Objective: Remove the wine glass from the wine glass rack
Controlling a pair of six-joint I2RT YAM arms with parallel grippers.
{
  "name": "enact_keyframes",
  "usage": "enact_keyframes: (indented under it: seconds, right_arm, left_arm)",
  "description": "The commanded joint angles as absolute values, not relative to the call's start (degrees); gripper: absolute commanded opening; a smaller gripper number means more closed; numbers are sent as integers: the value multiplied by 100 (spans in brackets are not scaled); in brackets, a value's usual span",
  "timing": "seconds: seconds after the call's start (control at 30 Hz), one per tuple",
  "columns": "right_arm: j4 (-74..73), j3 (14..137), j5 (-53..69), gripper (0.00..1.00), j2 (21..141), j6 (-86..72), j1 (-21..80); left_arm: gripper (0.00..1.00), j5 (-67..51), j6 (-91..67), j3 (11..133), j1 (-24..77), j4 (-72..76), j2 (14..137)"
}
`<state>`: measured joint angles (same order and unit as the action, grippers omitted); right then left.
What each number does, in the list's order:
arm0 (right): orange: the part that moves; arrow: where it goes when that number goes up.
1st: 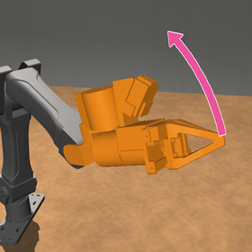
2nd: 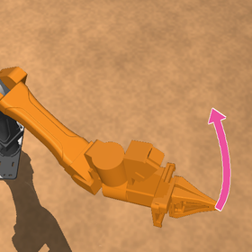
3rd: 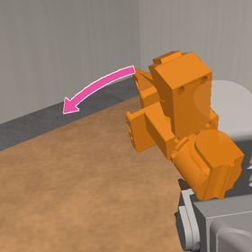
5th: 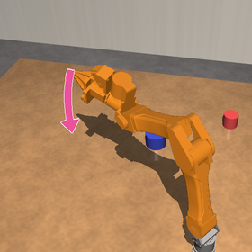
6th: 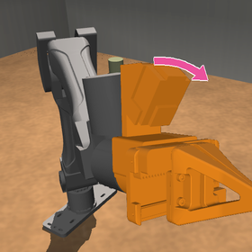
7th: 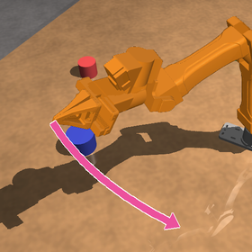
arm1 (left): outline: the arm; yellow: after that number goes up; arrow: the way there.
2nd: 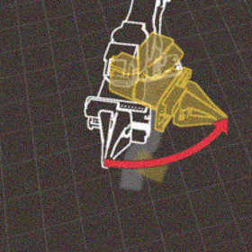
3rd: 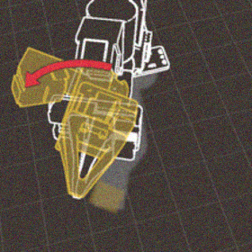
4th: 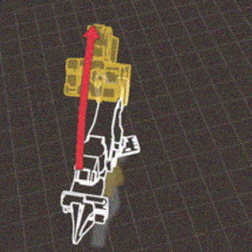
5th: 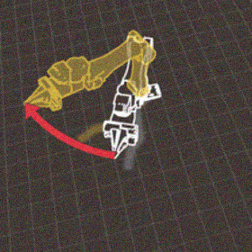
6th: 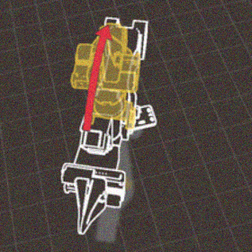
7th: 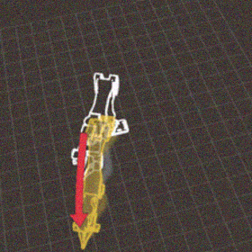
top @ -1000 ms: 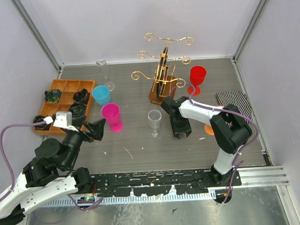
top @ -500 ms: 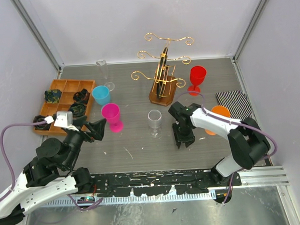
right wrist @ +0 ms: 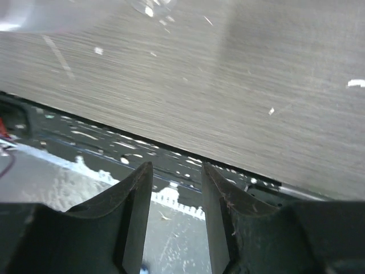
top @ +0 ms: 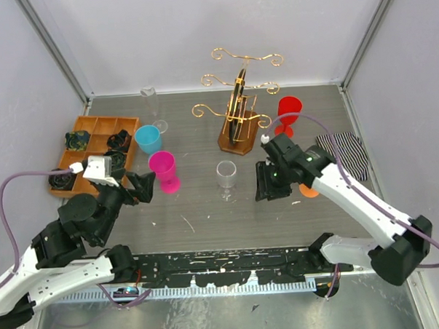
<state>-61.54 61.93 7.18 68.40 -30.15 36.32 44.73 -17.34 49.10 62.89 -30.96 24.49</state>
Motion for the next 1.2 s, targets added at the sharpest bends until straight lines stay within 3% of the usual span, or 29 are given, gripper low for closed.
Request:
enact_keyframes:
  seconds: [0.0, 0.33, 0.4, 0.53, 0.6, 0.97, 1.17]
  right_arm:
    - [-6021, 7106, 711, 46, 6293, -3122, 3686]
    - [-5481, 9137, -154, 49, 7687, -2172, 3576]
    - [-5344, 9546, -204, 48, 7939, -2028, 3382]
    - [-4783, 9992, -45, 52, 8176, -1907, 2696]
    - [-4426, 10050, 296, 54, 8247, -1920, 2261]
    - [-4227, 10663, 700, 57, 8523, -2004, 1786]
    - [-4026, 10718, 668, 58, 8410, -1982, 1773]
  left_arm:
    - [97, 4742, -1954, 5628, 6294, -3748, 3001]
    - [99, 4374, -1672, 6821, 6049, -4140, 4590]
    - [99, 3940, -1700, 7075, 5518, -4275, 4868]
    - [99, 1519, -2046, 7719, 3676, -4618, 5643]
    - [99, 1046, -2130, 8166, 3156, -4965, 6174]
    - [99, 1059, -2281, 9916, 2531, -5300, 7697]
    - [99, 1255, -2277, 9831, 2535, -5168, 7412]
